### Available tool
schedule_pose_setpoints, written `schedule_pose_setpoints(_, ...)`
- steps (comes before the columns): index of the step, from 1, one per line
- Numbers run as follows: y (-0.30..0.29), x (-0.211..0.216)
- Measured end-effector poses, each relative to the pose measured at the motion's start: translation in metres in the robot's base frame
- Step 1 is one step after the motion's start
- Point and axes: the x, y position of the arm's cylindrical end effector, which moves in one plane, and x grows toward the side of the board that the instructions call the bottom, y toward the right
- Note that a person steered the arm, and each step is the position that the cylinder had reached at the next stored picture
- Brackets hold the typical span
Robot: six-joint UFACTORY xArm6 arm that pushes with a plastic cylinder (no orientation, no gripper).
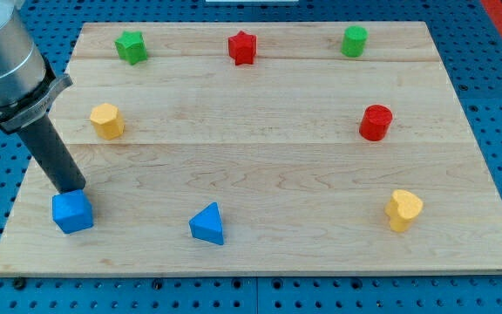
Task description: Push the red star diagonally towards the yellow hexagon
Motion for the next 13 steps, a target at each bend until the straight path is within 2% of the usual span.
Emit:
schedule_pose_setpoints(2, 0.001, -0.006)
schedule_pose_setpoints(3, 0.013, -0.036)
schedule_pose_setpoints(4, 0.021, -0.048)
schedule_pose_setpoints(5, 0.112, -0.078)
schedule_pose_setpoints(7, 0.257, -0.209)
schedule_pose_setpoints(8, 0.251, -0.269)
schedule_pose_setpoints(9, 0.191, -0.289)
schedule_pose_setpoints(10, 0.156, -0.26)
schedule_pose_setpoints(11, 0.152, -0.233)
schedule_pose_setpoints(12, 0.153, -0.228)
schedule_pose_setpoints(13, 0.128, -0.26)
